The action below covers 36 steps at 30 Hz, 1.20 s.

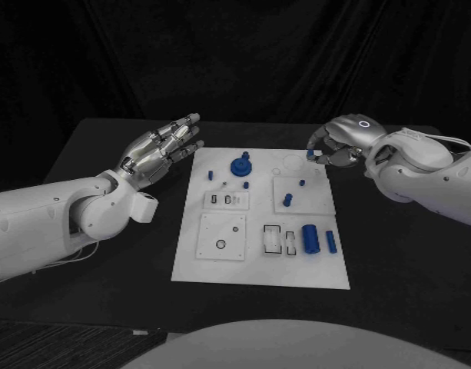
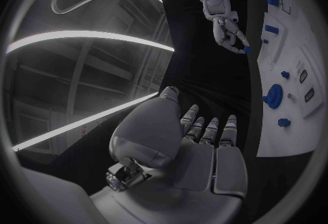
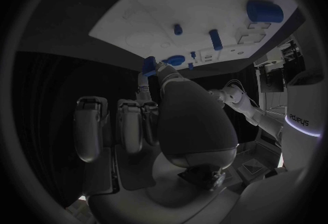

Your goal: Assemble the parts on the task board

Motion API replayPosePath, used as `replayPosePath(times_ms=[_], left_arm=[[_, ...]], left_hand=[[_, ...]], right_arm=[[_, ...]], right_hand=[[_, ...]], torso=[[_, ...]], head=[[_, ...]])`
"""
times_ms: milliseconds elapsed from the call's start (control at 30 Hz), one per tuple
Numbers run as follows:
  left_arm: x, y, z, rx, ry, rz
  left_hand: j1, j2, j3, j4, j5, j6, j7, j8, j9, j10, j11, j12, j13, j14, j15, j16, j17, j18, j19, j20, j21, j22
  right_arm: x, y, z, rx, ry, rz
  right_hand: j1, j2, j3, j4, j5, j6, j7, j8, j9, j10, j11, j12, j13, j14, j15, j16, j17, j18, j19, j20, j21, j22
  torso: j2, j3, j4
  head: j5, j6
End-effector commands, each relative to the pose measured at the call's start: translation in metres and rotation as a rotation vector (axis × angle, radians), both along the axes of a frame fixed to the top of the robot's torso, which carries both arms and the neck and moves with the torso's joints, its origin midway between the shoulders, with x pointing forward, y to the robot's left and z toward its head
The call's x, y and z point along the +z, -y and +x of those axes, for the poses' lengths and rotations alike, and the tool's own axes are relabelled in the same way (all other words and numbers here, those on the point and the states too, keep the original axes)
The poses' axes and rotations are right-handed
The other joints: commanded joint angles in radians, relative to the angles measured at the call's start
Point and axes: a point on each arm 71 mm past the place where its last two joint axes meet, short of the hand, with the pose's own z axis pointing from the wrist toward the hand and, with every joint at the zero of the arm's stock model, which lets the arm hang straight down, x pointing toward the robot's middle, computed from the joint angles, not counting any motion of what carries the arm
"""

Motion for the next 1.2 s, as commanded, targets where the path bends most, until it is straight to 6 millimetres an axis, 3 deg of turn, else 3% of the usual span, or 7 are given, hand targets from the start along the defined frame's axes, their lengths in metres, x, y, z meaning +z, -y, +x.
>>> replayPosePath(times_ms=[33,200,467,633,1200], left_arm=[[0.005,0.001,-0.001,0.001,0.06,-0.055],[0.005,0.002,0.0,-0.001,0.061,-0.055],[0.005,0.002,0.0,0.001,0.06,-0.053],[0.005,0.003,0.0,-0.002,0.059,-0.054],[0.005,0.006,0.0,-0.008,0.058,-0.056]], left_hand=[[0.01,-0.001,0.007,0.002,0.005,-0.002,0.005,0.0,0.0,0.0,0.006,-0.003,-0.001,0.003,0.007,-0.004,-0.002,0.014,0.0,0.002,0.001,-0.001],[0.01,-0.001,0.007,0.001,0.006,-0.001,0.005,0.0,0.0,0.0,0.006,-0.003,-0.001,0.003,0.007,-0.004,-0.002,0.015,0.0,0.003,0.001,-0.001],[0.011,-0.001,0.007,0.001,0.006,-0.001,0.005,0.0,0.0,0.0,0.007,-0.003,-0.001,0.003,0.007,-0.004,-0.002,0.015,0.0,0.003,0.001,-0.001],[0.011,-0.001,0.007,0.001,0.006,0.0,0.005,0.0,0.0,0.0,0.007,-0.003,-0.001,0.003,0.007,-0.004,-0.002,0.015,0.0,0.003,0.0,-0.001],[0.012,-0.001,0.008,0.001,0.006,0.0,0.006,0.0,0.0,0.0,0.007,-0.003,-0.001,0.003,0.007,-0.004,-0.002,0.015,-0.001,0.003,0.0,-0.002]], right_arm=[[0.011,-0.019,-0.004,0.009,0.04,0.018],[0.017,-0.055,-0.015,0.08,0.031,0.011],[0.012,-0.096,-0.022,0.142,-0.019,-0.022],[0.003,-0.111,-0.027,0.162,-0.044,-0.044],[-0.024,-0.139,-0.036,0.187,-0.12,-0.075]], right_hand=[[0.003,-0.003,-0.001,-0.006,-0.002,0.005,0.001,0.004,0.004,0.106,0.003,0.003,0.263,0.106,0.005,0.003,0.263,0.004,0.081,0.003,0.007,0.247],[0.002,-0.003,-0.002,-0.007,-0.004,0.006,0.001,0.004,0.005,0.106,0.003,0.003,0.263,0.106,0.005,0.003,0.263,0.004,0.083,0.003,0.009,0.248],[0.002,0.0,-0.001,-0.011,-0.022,0.003,0.001,0.001,0.01,0.106,0.003,0.003,0.263,0.106,0.006,0.003,0.263,0.005,0.081,0.004,0.006,0.247],[0.002,0.0,-0.001,-0.012,-0.024,0.003,0.001,0.001,0.01,0.106,0.003,0.003,0.263,0.106,0.006,0.003,0.263,0.005,0.081,0.004,0.005,0.246],[-0.002,0.0,-0.002,-0.017,-0.025,-0.01,0.005,-0.009,0.011,0.106,0.005,0.003,0.263,0.106,0.01,0.003,0.263,0.007,0.076,0.007,-0.003,0.243]], torso=[[0.0,0.0002,0.0009],[0.0,0.0004,0.0],[0.001,0.0005,0.0006],[0.002,0.0,0.0037],[0.002,0.0009,0.0]], head=[[0.002,0.0],[0.005,0.0],[0.008,0.0],[0.005,0.0],[0.017,0.0]])
